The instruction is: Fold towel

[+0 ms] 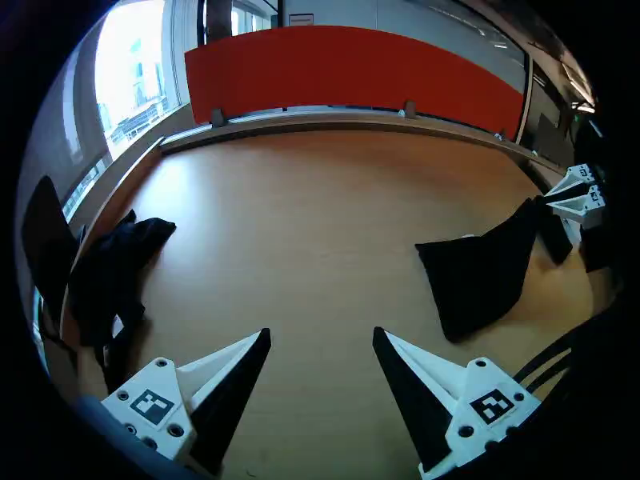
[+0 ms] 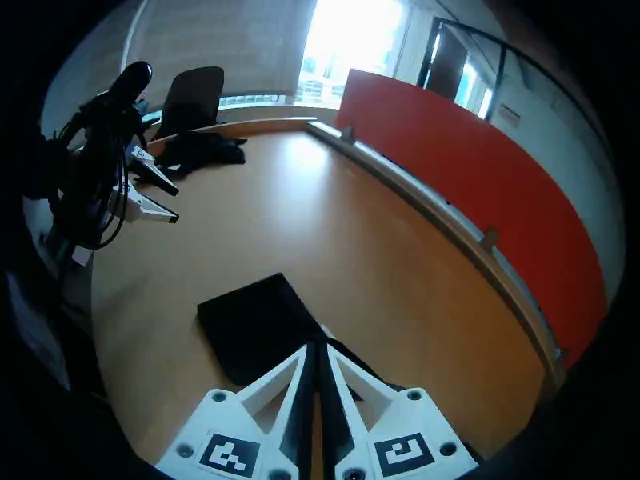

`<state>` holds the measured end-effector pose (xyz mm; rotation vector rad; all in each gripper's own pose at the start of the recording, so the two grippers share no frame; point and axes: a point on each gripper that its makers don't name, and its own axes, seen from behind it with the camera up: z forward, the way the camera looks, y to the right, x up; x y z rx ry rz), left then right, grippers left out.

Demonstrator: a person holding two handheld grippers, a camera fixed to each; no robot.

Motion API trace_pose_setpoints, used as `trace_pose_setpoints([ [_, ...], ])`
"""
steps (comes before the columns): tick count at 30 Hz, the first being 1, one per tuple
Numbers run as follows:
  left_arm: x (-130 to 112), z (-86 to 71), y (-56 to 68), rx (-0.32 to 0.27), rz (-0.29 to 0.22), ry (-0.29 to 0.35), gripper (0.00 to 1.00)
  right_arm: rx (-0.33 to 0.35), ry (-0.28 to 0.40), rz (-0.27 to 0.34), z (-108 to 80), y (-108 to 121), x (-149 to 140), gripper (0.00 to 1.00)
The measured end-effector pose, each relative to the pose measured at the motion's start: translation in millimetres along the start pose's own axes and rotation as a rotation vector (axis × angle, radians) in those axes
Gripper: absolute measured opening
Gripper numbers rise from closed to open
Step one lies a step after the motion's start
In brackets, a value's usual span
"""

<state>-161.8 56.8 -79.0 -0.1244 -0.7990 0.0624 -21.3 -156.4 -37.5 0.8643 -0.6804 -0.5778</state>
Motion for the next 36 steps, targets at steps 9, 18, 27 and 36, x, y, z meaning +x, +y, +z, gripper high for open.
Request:
trace_pose_setpoints([
  [9,1.3,-5.0,-7.0,0.006,-0.006,0.009,0.95,0.078,0.001,-0.02,29.6,-32.6,14.2,0.41],
  [18,-2.2,-11.5,-15.0,0.013,-0.028,0.011,0.95,0.139,-0.006,-0.041,53.6,-56.7,21.8,0.45],
  [27,-6.6,-15.8,-23.9,0.025,-0.04,0.008,0.95,0.195,-0.009,-0.061,68.9,-78.5,29.2,0.49],
  [36,-10.4,-19.1,-32.2,0.04,-0.053,0.008,0.95,0.211,-0.043,-0.065,83.7,-96.2,14.8,0.53],
])
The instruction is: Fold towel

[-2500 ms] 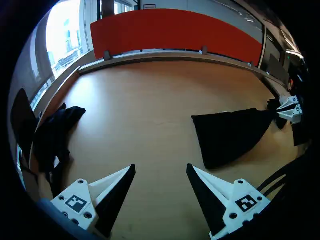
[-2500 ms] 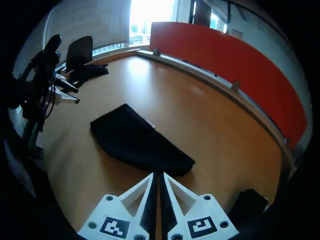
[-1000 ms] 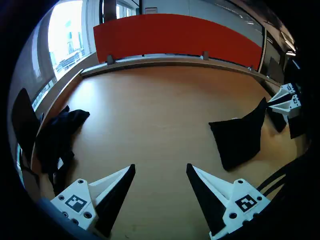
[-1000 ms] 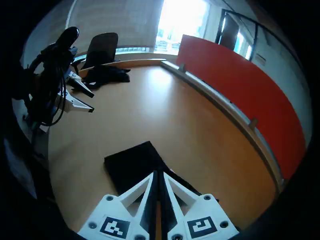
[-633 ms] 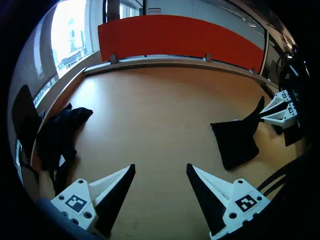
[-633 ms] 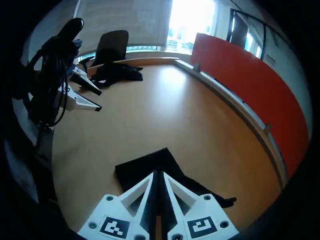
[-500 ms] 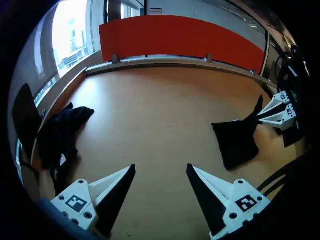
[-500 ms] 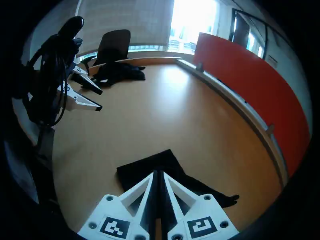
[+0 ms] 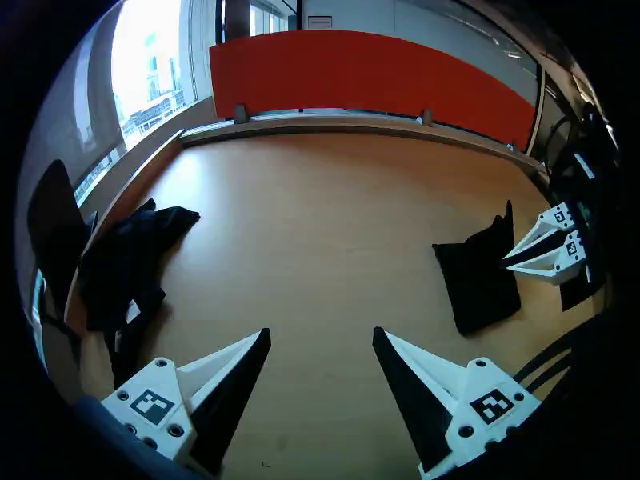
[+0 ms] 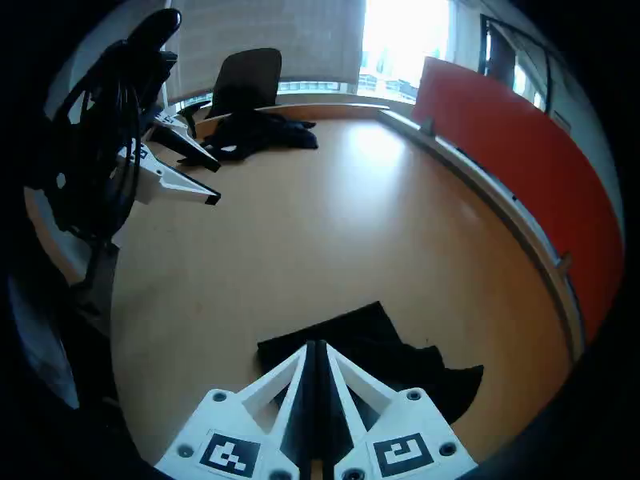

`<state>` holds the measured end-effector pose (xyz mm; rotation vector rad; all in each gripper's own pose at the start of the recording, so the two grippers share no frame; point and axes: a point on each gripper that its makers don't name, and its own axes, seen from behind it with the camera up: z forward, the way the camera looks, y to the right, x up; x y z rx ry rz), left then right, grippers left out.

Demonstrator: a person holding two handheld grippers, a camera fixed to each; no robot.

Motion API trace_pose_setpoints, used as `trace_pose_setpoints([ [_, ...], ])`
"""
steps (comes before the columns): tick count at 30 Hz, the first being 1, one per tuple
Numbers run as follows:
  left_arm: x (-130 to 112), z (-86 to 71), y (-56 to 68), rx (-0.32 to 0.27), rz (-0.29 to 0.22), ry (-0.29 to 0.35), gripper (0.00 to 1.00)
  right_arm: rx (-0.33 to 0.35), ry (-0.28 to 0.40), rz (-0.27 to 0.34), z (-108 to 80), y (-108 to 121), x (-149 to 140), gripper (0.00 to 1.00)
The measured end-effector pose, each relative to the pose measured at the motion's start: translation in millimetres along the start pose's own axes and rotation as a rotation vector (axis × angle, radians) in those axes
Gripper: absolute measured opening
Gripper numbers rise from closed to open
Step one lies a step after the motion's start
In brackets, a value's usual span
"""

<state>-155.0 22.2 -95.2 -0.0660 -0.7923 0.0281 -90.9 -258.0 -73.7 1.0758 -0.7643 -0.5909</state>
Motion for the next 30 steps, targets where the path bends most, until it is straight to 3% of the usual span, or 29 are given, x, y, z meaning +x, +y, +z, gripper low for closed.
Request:
trace_pose_setpoints([
  [5,-0.9,1.8,0.8,-0.001,-0.005,-0.003,0.95,-0.026,-0.003,0.032,-0.2,7.1,-3.6,0.56],
  [7,0.1,2.3,2.3,-0.003,-0.005,-0.001,0.95,-0.029,-0.001,0.04,-0.5,8.3,-3.8,0.63],
  [18,3.1,3.6,7.9,-0.01,0.002,0.002,0.95,-0.036,0.001,0.053,-3.3,9.6,-8.7,0.62],
  [30,5.7,4.5,11.0,-0.011,-0.001,0.003,0.95,-0.061,-0.041,0.1,-7.5,8.6,-43.1,0.62],
])
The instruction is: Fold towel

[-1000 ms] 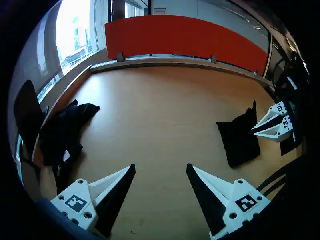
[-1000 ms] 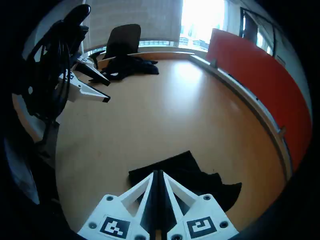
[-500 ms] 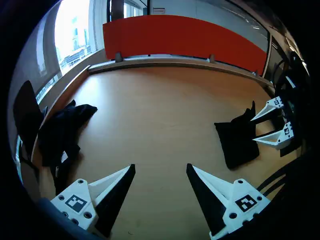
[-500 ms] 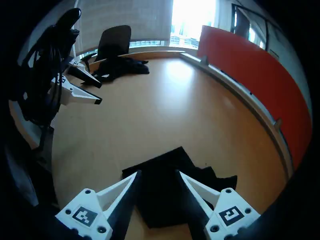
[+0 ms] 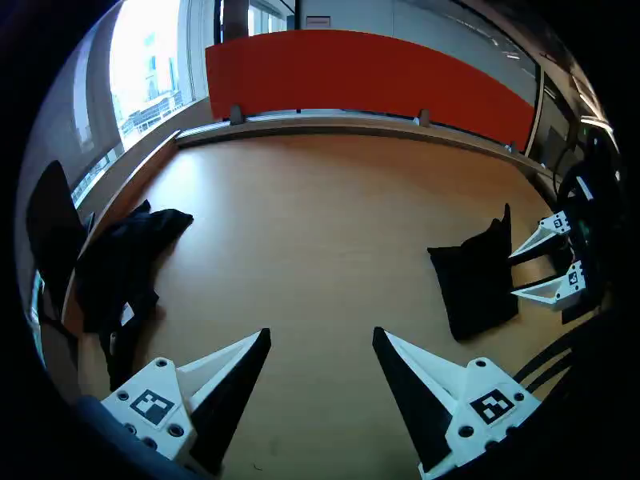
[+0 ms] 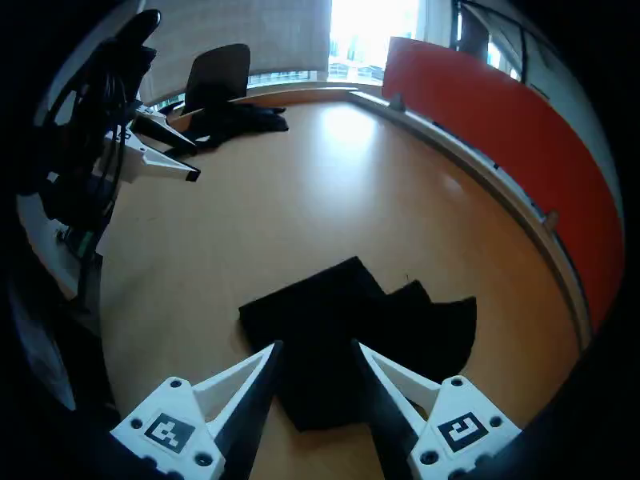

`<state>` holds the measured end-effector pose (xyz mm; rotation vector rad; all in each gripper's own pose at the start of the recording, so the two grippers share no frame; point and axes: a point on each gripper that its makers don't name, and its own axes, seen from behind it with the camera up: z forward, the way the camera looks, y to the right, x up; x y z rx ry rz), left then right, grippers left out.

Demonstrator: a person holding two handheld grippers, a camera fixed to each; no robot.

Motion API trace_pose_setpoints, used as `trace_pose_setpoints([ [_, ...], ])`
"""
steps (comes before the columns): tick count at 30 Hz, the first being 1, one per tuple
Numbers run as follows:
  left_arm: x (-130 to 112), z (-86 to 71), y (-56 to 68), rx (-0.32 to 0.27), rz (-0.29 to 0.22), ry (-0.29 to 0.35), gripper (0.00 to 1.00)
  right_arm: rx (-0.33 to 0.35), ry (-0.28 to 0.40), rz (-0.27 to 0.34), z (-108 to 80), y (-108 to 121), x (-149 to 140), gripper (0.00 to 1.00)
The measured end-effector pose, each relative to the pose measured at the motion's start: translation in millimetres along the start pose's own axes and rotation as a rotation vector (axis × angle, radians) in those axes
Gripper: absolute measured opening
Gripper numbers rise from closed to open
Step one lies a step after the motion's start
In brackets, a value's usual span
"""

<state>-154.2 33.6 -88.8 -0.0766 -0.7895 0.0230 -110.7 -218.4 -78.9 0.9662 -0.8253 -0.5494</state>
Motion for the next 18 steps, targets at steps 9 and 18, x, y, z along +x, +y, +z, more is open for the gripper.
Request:
trace_pose_setpoints([
  [9,2.0,1.8,3.5,-0.006,0.012,-0.001,0.95,-0.021,-0.038,0.039,-5.5,1.7,-31.0,0.63],
  [18,2.6,2.5,6.2,-0.009,0.015,-0.002,0.95,-0.035,-0.07,0.066,-10.9,1.2,-55.6,0.63],
])
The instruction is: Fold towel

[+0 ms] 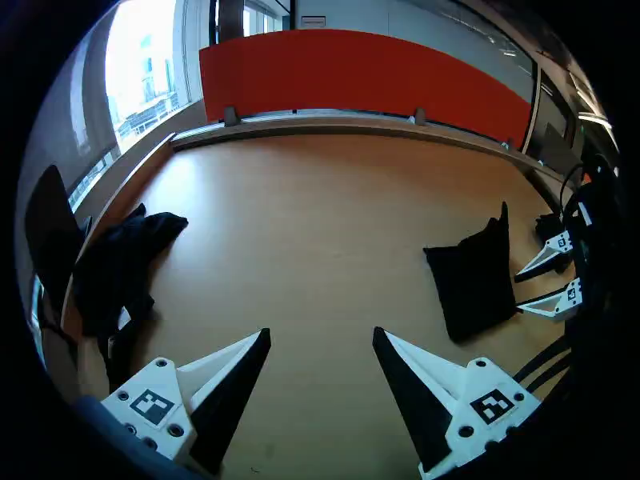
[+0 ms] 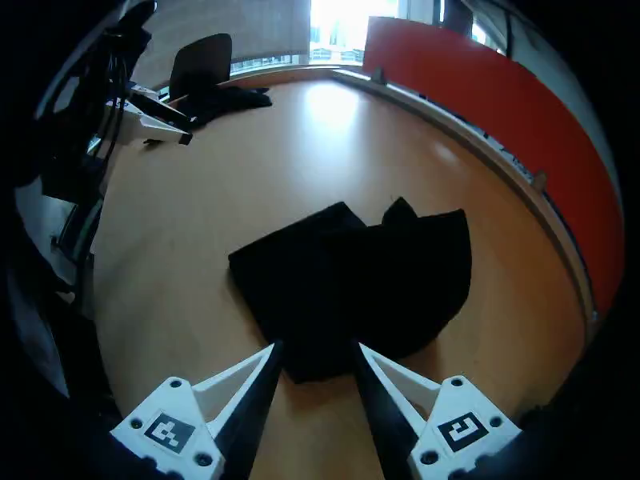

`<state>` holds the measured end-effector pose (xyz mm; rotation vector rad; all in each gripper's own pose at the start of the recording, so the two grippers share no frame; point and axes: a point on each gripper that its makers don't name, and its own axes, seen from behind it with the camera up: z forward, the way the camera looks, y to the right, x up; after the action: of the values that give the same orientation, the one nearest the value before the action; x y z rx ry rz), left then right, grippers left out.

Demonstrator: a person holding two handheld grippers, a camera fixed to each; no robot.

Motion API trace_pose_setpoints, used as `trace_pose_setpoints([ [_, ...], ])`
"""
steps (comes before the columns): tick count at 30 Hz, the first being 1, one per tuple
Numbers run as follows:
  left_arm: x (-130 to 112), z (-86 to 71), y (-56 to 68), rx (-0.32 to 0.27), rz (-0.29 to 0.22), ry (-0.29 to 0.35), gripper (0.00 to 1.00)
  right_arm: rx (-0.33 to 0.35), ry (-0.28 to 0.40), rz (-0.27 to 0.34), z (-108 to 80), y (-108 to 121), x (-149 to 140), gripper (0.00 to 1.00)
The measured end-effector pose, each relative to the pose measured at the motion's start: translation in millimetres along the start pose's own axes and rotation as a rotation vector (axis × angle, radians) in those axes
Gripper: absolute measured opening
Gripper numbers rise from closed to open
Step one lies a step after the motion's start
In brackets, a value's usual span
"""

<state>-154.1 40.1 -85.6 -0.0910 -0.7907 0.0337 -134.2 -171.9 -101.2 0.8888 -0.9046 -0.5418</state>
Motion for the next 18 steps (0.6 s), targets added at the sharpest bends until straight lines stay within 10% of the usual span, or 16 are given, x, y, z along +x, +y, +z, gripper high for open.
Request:
trace_pose_setpoints([
  [18,-2.8,1.4,3.7,-0.006,0.005,-0.004,0.95,-0.013,-0.055,0.05,-3.0,-7.0,-35.8,0.58],
])
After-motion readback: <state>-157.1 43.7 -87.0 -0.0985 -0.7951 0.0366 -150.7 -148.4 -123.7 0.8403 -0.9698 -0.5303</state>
